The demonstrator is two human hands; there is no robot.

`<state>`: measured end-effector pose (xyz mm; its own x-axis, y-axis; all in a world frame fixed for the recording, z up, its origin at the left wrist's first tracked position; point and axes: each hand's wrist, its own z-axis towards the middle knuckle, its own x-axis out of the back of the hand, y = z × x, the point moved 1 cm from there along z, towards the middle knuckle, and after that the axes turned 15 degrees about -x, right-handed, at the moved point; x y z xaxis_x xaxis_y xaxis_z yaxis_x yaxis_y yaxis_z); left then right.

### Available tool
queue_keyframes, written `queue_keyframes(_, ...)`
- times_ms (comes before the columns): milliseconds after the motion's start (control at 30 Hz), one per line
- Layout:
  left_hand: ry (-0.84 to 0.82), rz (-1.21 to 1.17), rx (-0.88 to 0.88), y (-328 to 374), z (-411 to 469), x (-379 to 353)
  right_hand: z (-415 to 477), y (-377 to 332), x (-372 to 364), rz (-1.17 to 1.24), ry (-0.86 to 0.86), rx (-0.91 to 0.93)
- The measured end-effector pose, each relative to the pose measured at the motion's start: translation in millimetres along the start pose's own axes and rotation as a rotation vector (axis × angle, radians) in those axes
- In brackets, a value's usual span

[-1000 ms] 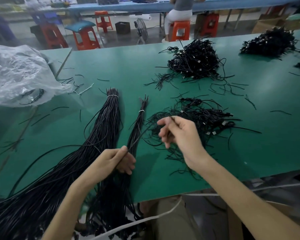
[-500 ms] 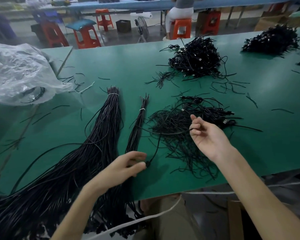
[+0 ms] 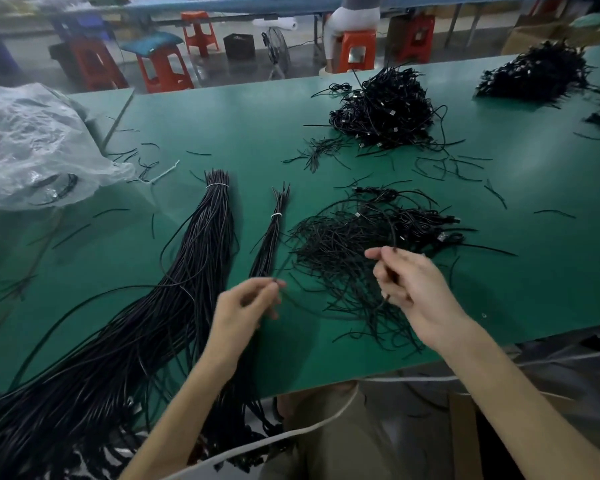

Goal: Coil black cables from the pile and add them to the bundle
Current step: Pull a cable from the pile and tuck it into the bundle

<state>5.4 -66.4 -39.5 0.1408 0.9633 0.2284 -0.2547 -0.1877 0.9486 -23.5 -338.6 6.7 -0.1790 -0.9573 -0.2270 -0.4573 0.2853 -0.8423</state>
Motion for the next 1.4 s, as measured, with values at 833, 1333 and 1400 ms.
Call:
queue_keyframes(833, 0.569, -1.406, 0.237, 3.4, 17.8, 58.1, -13.7, 54.2, 30.8, -0.929, -0.551, -0.27)
queue_keyframes(1333, -0.63, -0.916, 0.109, 44.9, -6.8, 60.9, 3.7, 32.3, 62.0, -0.135, -0.448, -0.278)
queue_keyframes(1400, -0.928, -0.47, -0.009, 48.1, -12.6, 54.0, 3.2, 24.9, 55.6, 0.043, -0.474, -0.272)
